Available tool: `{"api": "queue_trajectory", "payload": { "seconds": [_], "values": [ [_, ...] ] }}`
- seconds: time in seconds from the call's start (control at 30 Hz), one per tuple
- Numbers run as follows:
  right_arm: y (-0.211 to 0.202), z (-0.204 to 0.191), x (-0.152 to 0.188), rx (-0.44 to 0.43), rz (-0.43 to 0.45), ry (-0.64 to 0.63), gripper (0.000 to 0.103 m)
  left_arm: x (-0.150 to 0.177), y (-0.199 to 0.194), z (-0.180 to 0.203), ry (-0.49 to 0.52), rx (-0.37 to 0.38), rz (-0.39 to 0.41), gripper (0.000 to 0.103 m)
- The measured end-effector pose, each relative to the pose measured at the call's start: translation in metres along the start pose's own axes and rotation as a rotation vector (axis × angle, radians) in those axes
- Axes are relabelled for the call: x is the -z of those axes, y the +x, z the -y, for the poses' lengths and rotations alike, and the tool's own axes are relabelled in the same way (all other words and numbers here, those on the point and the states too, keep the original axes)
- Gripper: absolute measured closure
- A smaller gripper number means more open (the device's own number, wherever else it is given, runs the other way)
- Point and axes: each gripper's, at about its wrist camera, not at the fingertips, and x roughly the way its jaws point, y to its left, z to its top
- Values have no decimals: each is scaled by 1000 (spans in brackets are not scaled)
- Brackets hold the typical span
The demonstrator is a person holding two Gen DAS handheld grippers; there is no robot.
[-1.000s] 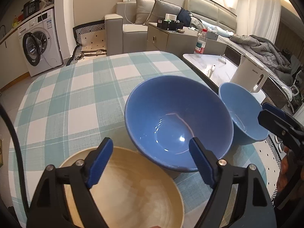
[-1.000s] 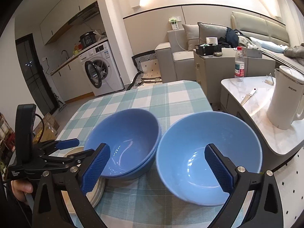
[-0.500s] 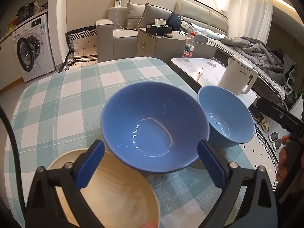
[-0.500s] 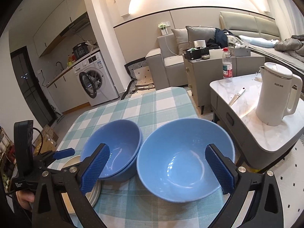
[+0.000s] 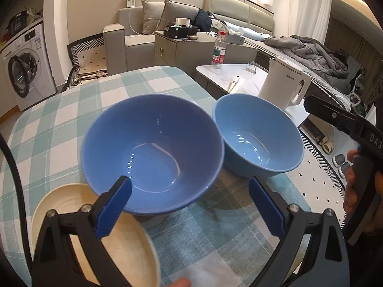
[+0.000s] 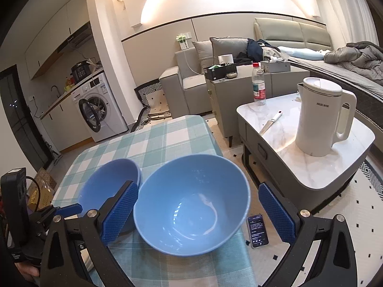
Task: Organize plates and bowls
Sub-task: 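Withdraw both open tools and move them to the light blue bowl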
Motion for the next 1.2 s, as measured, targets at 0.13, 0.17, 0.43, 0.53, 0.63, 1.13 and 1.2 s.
{"api": "queue_trajectory", "payload": {
  "seconds": [0.13,0.17,0.43,0.53,0.63,1.13,1.2],
  "values": [
    [1,8,0,2,-3,14,1,0,2,16,48,26,-1,5],
    [1,10,0,3,-4,20,1,0,1,19,54,33,1,5],
    [6,14,2,-5,-11,26,1,-5,1,38,54,115,2,5],
    [8,17,3,-6,-19,30,1,-7,5,42,40,127,-6,6],
    [9,18,3,-4,-20,35,1,-8,8,48,42,130,-5,6],
    [16,22,5,-1,-34,57,1,-12,19,65,22,176,-11,19],
    [17,22,5,-2,-35,63,1,-12,22,65,6,181,-17,22]
  ]
}}
